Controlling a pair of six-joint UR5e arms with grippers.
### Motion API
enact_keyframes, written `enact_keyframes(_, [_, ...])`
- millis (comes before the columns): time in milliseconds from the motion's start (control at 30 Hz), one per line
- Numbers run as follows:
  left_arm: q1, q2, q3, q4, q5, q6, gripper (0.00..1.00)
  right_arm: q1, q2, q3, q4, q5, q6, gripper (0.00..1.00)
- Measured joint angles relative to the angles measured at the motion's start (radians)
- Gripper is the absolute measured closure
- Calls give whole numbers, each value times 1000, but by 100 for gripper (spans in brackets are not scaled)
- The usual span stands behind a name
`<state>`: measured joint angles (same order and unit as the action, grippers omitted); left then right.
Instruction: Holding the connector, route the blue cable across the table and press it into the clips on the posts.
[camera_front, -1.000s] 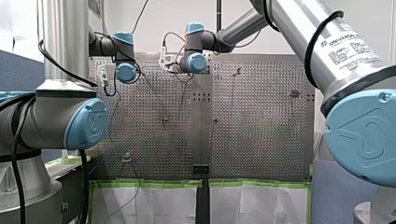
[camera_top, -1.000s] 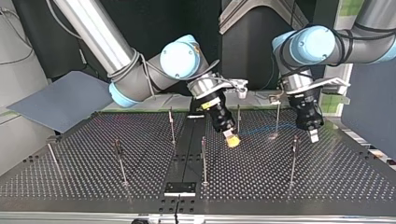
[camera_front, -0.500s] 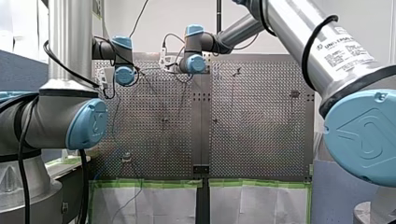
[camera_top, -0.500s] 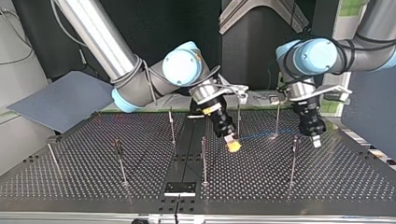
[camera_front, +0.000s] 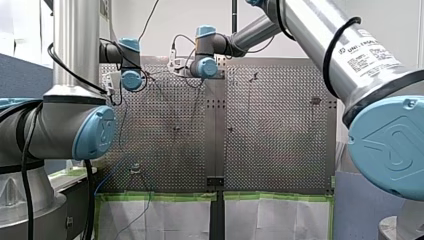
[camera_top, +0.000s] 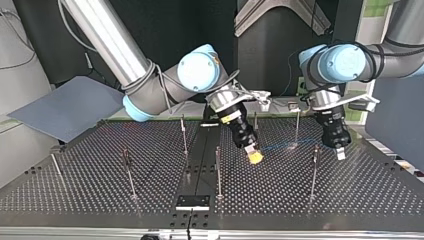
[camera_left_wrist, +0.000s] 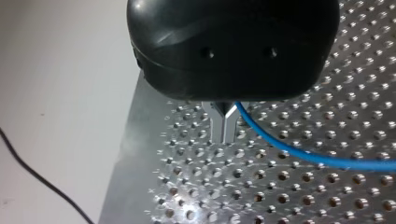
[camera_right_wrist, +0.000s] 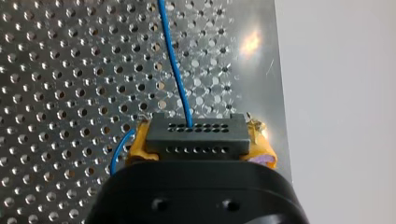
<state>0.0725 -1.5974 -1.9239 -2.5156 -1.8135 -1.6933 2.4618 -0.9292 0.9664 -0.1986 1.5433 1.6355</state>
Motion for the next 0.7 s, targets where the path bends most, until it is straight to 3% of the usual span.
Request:
enact_keyframes(267, [-9, 6, -12, -38, -3, 13, 100, 17, 0, -1, 0, 0, 0, 100])
enact_keyframes(700, [4, 22, 1, 13, 36, -29, 100, 5, 1, -20, -1, 1, 4, 100])
